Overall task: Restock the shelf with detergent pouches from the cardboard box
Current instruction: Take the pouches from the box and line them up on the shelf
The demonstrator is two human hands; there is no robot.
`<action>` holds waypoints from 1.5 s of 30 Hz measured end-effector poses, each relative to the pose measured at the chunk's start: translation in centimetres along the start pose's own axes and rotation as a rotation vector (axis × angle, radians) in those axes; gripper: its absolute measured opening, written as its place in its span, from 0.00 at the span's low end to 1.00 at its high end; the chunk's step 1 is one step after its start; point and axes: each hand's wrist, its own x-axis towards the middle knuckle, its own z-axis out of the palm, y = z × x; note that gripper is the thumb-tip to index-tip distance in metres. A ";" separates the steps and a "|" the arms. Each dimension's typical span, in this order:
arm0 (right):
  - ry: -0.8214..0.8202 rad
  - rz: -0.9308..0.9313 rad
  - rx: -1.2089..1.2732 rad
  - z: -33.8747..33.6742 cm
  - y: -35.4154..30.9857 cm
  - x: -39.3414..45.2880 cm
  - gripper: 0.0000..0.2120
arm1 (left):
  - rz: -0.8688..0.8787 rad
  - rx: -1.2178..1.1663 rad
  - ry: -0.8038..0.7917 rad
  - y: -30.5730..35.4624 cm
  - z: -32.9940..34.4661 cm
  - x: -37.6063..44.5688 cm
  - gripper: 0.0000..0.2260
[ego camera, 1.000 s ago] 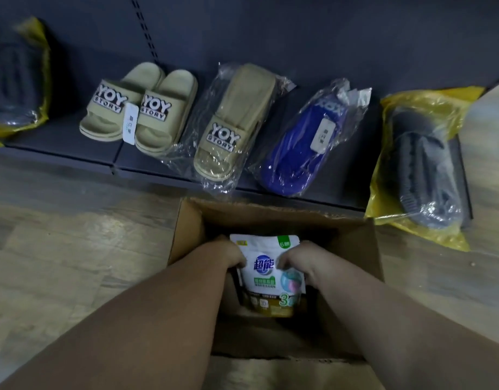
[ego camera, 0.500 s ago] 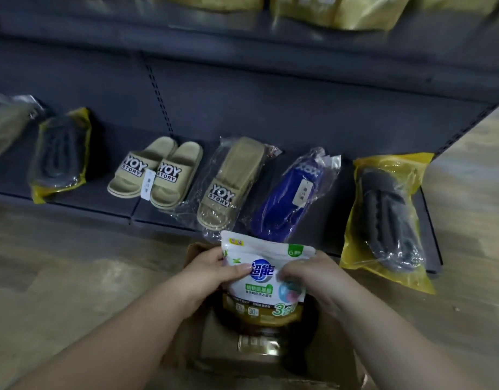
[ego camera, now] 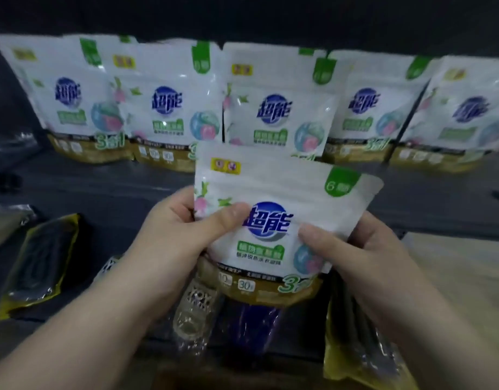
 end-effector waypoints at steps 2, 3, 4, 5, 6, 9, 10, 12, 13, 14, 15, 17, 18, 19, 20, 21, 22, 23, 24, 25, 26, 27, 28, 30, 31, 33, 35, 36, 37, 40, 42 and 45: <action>0.030 -0.110 -0.078 -1.7 -2.5 0.8 0.17 | 0.116 -0.049 -0.045 2.1 2.9 1.9 0.12; 0.055 -0.143 -0.117 -2.8 -3.4 1.3 0.15 | 0.162 -0.070 -0.064 2.9 4.3 2.9 0.11; 0.083 -0.177 -0.147 -4.2 -4.5 1.8 0.14 | 0.203 -0.073 -0.088 3.6 5.8 3.9 0.11; 0.115 -0.208 -0.168 -5.5 -5.4 2.5 0.15 | 0.233 -0.065 -0.117 4.1 7.4 4.8 0.11; 0.148 -0.234 -0.181 -6.9 -6.1 3.1 0.16 | 0.255 -0.054 -0.139 4.4 8.9 5.6 0.10; 0.208 -0.280 -0.181 -11.0 -7.7 5.0 0.18 | 0.296 0.012 -0.141 4.0 12.6 7.9 0.08; 0.221 -0.276 -0.173 -12.1 -7.8 5.6 0.19 | 0.309 0.062 -0.122 3.5 13.4 8.5 0.08; 0.243 -0.241 -0.169 -13.9 -7.3 6.7 0.19 | 0.326 0.265 -0.066 2.1 14.2 9.4 0.11; 0.247 -0.216 -0.174 -14.6 -6.5 7.1 0.19 | 0.327 0.407 -0.031 1.1 14.2 9.6 0.12; 0.248 -0.189 -0.182 -15.2 -5.6 7.4 0.19 | 0.317 0.534 0.003 0.2 14.0 9.7 0.13; 0.243 -0.164 -0.183 -15.7 -4.7 7.6 0.19 | 0.300 0.616 0.023 -0.7 13.7 9.7 0.13; 0.226 -0.137 -0.166 -16.1 -3.2 7.9 0.19 | 0.271 0.661 0.030 -2.1 13.2 9.7 0.13; 0.219 -0.140 -0.167 -16.1 -2.8 8.0 0.20 | 0.267 0.664 0.034 -2.5 12.9 9.8 0.13; 0.211 -0.149 -0.182 -16.0 -2.6 8.0 0.20 | 0.270 0.671 0.044 -2.7 12.8 9.9 0.12; 0.202 -0.158 -0.204 -16.0 -2.6 8.1 0.21 | 0.280 0.686 0.058 -2.8 12.7 9.9 0.11; 0.191 -0.168 -0.228 -15.9 -2.6 8.1 0.22 | 0.294 0.710 0.073 -2.8 12.7 9.9 0.10; 0.180 -0.178 -0.252 -15.9 -2.6 8.0 0.22 | 0.310 0.746 0.092 -2.8 12.6 9.7 0.09; 0.172 -0.187 -0.275 -15.8 -2.6 7.9 0.22 | 0.330 0.791 0.114 -2.8 12.6 9.5 0.08; 0.170 -0.193 -0.301 -15.7 -2.6 7.9 0.22 | 0.348 0.840 0.137 -2.9 12.6 9.3 0.08; 0.172 -0.198 -0.326 -15.5 -2.7 7.8 0.22 | 0.361 0.886 0.159 -2.9 12.7 9.1 0.08; 0.178 -0.205 -0.348 -15.5 -2.7 7.8 0.22 | 0.370 0.918 0.174 -2.8 12.7 9.0 0.09; 0.189 -0.212 -0.366 -15.4 -2.7 7.8 0.22 | 0.377 0.931 0.184 -2.7 12.7 8.8 0.09; 0.200 -0.215 -0.381 -15.4 -2.7 7.8 0.22 | 0.381 0.929 0.189 -2.6 12.6 8.8 0.09; 0.204 -0.220 -0.417 -15.2 -2.6 7.9 0.23 | 0.380 0.916 0.196 -2.5 12.4 8.7 0.09; 0.202 -0.221 -0.437 -15.0 -2.6 7.9 0.23 | 0.373 0.912 0.197 -2.5 12.3 8.8 0.09; 0.217 -0.218 -0.483 -14.8 -2.4 8.1 0.22 | 0.345 0.901 0.194 -2.5 11.9 8.9 0.10; 0.224 -0.216 -0.508 -14.7 -2.2 8.2 0.20 | 0.329 0.887 0.201 -2.6 11.6 8.9 0.11; 0.226 -0.214 -0.514 -14.8 -2.2 8.2 0.19 | 0.330 0.884 0.206 -2.7 11.4 8.9 0.11; 0.228 -0.212 -0.519 -14.7 -2.2 8.1 0.19 | 0.332 0.881 0.207 -2.8 11.2 8.9 0.11; 0.250 -0.202 -0.503 -14.8 -2.2 7.7 0.17 | 0.342 0.871 0.197 -3.1 10.9 8.6 0.11; 0.306 -0.203 -0.486 -14.9 -2.1 7.5 0.17 | 0.357 0.866 0.188 -3.2 10.7 8.5 0.09; 0.438 -0.230 -0.388 -14.8 -2.0 7.0 0.21 | 0.343 0.813 0.159 -3.3 10.5 8.3 0.09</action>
